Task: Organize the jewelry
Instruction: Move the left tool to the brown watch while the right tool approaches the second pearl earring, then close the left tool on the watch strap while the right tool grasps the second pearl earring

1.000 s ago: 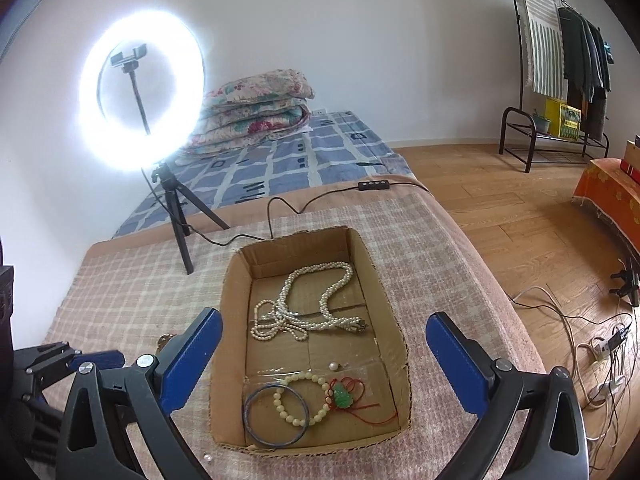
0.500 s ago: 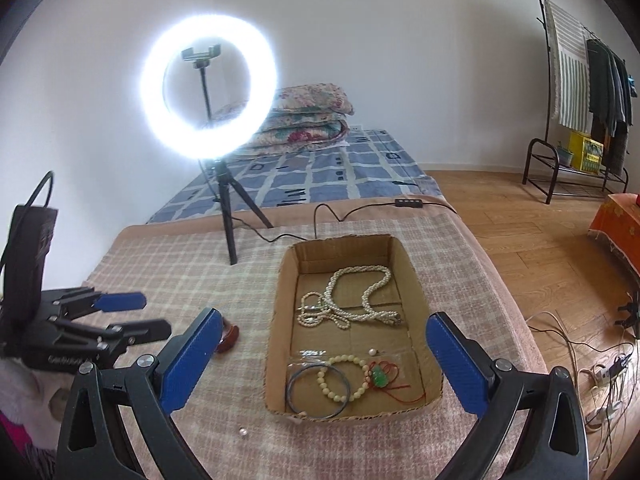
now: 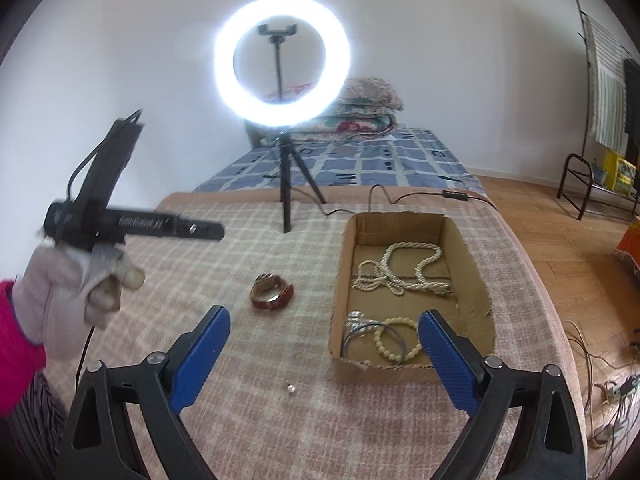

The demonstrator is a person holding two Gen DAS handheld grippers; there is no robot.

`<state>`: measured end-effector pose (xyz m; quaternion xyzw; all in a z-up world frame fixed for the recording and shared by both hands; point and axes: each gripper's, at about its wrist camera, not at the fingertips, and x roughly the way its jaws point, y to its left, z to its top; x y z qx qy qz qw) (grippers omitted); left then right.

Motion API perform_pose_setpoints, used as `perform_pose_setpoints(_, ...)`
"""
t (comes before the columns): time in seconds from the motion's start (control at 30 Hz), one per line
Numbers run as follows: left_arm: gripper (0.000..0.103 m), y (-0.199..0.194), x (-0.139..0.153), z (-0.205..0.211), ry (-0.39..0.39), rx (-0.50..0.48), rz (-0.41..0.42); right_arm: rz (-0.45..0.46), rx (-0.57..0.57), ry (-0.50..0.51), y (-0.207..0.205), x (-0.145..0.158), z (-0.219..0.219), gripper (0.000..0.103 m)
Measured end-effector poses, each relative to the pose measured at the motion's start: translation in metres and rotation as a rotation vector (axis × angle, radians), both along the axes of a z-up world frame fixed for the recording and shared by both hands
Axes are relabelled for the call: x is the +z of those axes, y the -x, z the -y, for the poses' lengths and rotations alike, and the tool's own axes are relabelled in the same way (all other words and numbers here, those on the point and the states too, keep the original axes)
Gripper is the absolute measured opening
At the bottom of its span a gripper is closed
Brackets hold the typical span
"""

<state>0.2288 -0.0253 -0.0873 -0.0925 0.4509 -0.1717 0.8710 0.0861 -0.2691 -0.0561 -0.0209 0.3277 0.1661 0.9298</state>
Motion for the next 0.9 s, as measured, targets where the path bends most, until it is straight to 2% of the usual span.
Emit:
perform_pose_setpoints(0.2,0.072,-0.010,-0.020,-0.005,0.003,0.011,-0.063,-0.093,0.137,0.039,0.003,-0.030,-0.026,0.066)
perform_pose_setpoints(0.27,0.072,-0.013,-0.027,-0.003,0.013,0.005,-0.086,-0.136,0.171,0.056,0.002,-0.044,-0.034,0.052)
perform_pose_setpoints(0.37,0.062,-0.016,-0.041,0.001,0.015,-0.008,-0.126,-0.211,0.219,0.049,-0.003,-0.066,-0.039,0.037)
perform_pose_setpoints(0.47,0.055,-0.019,-0.053,0.004,0.020,-0.020,-0.166,-0.258,0.240,0.075,-0.008,-0.084,-0.042,0.034)
perform_pose_setpoints(0.63,0.049,-0.023,-0.065,0.007,0.029,-0.024,-0.201,-0.284,0.246,0.128,-0.019,-0.100,-0.044,0.030)
perform_pose_setpoints(0.83,0.048,-0.029,-0.076,0.013,0.025,-0.022,-0.227,-0.299,0.237,0.139,-0.031,-0.111,-0.042,0.027)
perform_pose_setpoints(0.9,0.044,-0.033,-0.080,0.014,0.024,-0.012,-0.236,-0.302,0.238,0.143,-0.033,-0.112,-0.041,0.026)
